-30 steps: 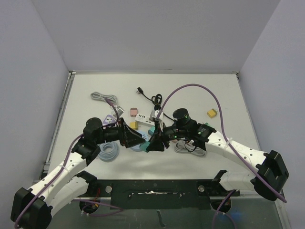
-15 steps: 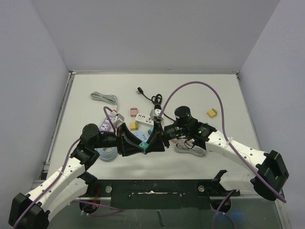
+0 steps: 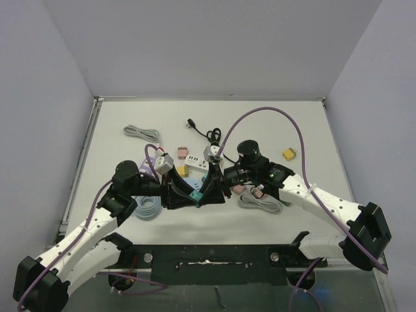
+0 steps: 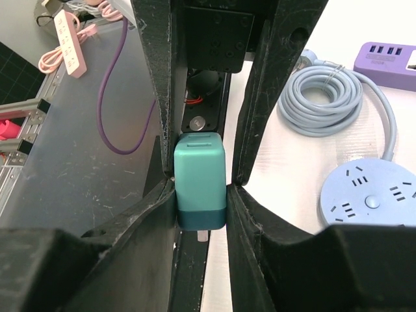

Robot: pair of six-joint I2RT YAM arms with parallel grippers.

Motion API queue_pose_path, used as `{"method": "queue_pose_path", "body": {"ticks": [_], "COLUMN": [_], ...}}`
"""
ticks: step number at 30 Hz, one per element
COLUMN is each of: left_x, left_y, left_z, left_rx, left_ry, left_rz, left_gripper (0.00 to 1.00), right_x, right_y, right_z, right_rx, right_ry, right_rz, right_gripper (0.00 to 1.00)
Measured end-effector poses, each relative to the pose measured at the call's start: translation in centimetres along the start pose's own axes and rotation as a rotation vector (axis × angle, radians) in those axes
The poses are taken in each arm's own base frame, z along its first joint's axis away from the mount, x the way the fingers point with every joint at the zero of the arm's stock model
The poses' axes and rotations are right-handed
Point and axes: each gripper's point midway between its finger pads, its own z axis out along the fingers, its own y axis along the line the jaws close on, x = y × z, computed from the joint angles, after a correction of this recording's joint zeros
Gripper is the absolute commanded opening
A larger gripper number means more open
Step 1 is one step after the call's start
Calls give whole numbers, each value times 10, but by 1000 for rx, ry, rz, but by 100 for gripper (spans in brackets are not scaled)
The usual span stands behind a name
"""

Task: Insert the plug

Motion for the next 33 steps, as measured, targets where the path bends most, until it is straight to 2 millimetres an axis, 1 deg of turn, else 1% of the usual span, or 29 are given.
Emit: {"method": "queue_pose_path", "body": {"ticks": [2, 4, 6, 7, 9, 11, 13, 16, 18, 21, 26, 29, 33], "left_x": [1, 3, 3, 4, 6, 7, 9, 18, 25, 33, 30, 31, 42], "left_y": [1, 5, 9, 14, 24, 36, 54, 80, 93, 108, 130, 143, 158], "left_z": [0, -1, -1, -2, -3, -4, -7, -14, -19, -26, -37, -41, -45], "left_rx": [2, -12, -25, -41, -79, -117, -189, -282, -328, -389, -479, -514, -529], "left_ry": [19, 35, 51, 64, 94, 132, 169, 235, 277, 338, 419, 477, 568], "left_rz": [21, 52, 103, 140, 189, 245, 290, 330, 344, 363, 404, 413, 392], "left_gripper": [18, 11, 4, 2, 1, 1, 2, 2, 3, 4, 4, 4, 4], "right_x": [1, 2, 2, 2, 2, 5, 10, 16, 20, 27, 41, 43, 43], "right_y": [-3, -8, -12, -13, -16, -22, -25, -29, -30, -36, -48, -52, -56], "right_z": [0, -1, -2, -3, -8, -18, -31, -47, -50, -52, -54, -55, -56], "right_rx": [13, 35, 53, 60, 87, 136, 190, 260, 285, 329, 396, 418, 437], "right_ry": [5, 7, 5, -1, -16, -37, -61, -93, -102, -106, -102, -109, -127], "right_rz": [3, -3, -4, -4, -9, 0, 21, 44, 55, 80, 135, 148, 155], "right_gripper": [28, 41, 58, 63, 68, 70, 71, 71, 71, 71, 71, 71, 71]}}
